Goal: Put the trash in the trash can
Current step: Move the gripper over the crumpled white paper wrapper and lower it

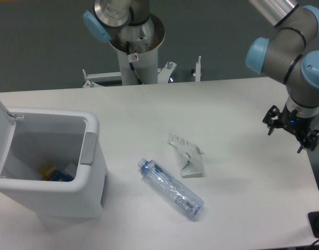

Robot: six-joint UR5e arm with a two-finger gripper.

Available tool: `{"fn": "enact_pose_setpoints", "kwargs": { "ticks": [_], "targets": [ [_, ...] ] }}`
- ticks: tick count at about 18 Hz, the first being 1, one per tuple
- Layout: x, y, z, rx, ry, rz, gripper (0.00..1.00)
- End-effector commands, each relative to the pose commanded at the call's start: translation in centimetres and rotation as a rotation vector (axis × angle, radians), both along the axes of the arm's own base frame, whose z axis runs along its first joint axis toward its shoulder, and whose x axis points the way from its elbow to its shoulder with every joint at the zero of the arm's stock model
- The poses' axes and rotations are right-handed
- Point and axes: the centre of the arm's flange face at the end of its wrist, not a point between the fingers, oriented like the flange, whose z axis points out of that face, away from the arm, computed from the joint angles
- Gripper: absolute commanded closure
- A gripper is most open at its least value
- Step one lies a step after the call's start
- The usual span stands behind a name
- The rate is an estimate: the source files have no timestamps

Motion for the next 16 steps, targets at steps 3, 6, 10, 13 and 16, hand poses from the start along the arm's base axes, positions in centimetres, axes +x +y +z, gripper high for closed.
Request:
{"fn": "enact_pose_setpoints", "kwargs": {
  "ticks": [3,6,10,13,16],
  "targets": [
    [0.0,0.0,0.1,0.004,-0.001,0.007,0.00],
    [0.9,0.2,-0.1,0.002,-0.007,0.004,0.00],
    [4.2,1.7,-1.2,0.007,-0.011,0.008,0.00],
    [6.7,3.6,-1.8,0.022,-0.013,0.084,0.00],
    [9.4,6.5,-1.6,0.041,-0.027,0.163,0.00]
  ]
}}
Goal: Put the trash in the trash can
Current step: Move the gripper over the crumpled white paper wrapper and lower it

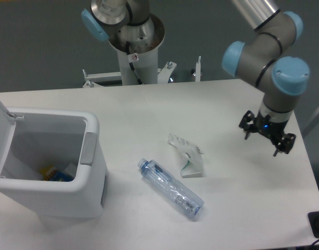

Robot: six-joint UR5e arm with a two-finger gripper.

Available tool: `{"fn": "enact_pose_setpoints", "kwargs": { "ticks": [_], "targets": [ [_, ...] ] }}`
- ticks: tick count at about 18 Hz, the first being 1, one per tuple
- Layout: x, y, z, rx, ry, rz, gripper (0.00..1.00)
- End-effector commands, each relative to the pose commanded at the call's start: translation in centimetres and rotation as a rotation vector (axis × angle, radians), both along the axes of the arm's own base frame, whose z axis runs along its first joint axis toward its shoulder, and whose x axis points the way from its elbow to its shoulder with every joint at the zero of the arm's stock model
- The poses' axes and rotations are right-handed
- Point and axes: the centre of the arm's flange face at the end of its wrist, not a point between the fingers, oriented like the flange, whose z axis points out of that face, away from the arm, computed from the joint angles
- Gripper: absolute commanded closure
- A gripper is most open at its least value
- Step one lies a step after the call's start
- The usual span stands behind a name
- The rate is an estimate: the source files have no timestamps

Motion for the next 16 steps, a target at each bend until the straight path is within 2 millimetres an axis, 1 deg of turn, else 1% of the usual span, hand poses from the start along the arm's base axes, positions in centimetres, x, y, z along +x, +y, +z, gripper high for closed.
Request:
{"fn": "enact_pose_setpoints", "kwargs": {
  "ticks": [2,3,5,6,7,9,13,14,16],
  "targets": [
    [1.9,1.4,-0.9,-0.004,-0.023,0.024,0.00],
    [2.7,1.8,-1.0,-0.003,-0.030,0.035,0.00],
    [5.0,2.2,-1.2,-0.008,-0.048,0.039,0.00],
    [6.4,2.4,-1.9,-0.019,-0.062,0.023,0.00],
    [7.4,2.4,-2.5,-0.027,-0.077,0.010,0.00],
    [9.1,2.9,-3.6,-0.026,-0.109,-0.005,0.00],
    [12.2,3.6,-5.2,-0.030,-0.155,-0.035,0.00],
    [12.9,3.7,-5.4,-0.034,-0.165,-0.004,0.00],
    [14.1,4.5,-5.7,-0.039,-0.172,0.039,0.00]
  ]
}}
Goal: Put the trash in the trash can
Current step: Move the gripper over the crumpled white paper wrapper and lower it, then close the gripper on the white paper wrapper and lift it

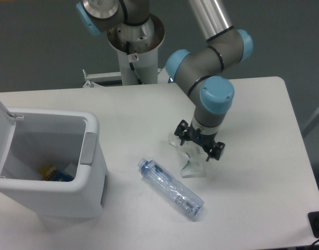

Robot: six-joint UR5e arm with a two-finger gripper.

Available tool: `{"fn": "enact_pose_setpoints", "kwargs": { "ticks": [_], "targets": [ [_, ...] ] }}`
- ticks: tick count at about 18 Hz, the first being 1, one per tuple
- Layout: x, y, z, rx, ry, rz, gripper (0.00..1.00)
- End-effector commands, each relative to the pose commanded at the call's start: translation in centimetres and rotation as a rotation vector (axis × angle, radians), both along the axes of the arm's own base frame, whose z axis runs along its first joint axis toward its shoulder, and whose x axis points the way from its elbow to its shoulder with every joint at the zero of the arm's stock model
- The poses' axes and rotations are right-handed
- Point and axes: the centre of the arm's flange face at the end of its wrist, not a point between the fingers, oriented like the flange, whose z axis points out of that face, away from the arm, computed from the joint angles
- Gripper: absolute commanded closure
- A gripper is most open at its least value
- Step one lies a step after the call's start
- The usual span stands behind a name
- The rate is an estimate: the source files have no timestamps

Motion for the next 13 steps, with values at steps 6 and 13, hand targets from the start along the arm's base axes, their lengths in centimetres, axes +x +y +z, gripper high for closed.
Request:
{"fn": "enact_pose_setpoints", "kwargs": {
  "ticks": [6,13],
  "targets": [
    [0.6,1.4,-0.2,0.012,0.036,0.092,0.00],
    [0.2,1.0,-0.7,-0.044,0.075,0.089,0.96]
  ]
}}
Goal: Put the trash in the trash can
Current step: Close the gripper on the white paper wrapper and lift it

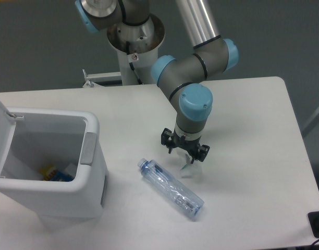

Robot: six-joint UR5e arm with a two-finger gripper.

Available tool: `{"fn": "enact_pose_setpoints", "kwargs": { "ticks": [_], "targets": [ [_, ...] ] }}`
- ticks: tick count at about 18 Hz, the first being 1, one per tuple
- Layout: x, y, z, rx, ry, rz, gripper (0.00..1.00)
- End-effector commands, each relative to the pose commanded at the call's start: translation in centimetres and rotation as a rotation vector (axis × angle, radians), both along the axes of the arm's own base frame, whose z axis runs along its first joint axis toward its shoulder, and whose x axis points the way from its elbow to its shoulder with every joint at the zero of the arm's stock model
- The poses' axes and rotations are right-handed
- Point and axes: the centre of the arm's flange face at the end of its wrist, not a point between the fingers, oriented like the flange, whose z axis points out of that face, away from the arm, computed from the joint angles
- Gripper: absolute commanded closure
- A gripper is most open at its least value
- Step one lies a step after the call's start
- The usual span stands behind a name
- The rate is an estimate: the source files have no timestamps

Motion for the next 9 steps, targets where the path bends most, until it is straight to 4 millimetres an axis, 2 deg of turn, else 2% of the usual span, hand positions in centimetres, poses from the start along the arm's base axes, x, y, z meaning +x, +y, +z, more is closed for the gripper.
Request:
{"fn": "enact_pose_setpoints", "kwargs": {
  "ticks": [1,4,9],
  "targets": [
    [-0.1,-0.1,-0.1,-0.013,0.008,0.000,1.00],
    [-0.3,-0.1,0.0,-0.015,0.013,0.002,1.00],
    [-1.7,-0.1,1.3,-0.001,0.033,0.014,1.00]
  ]
}}
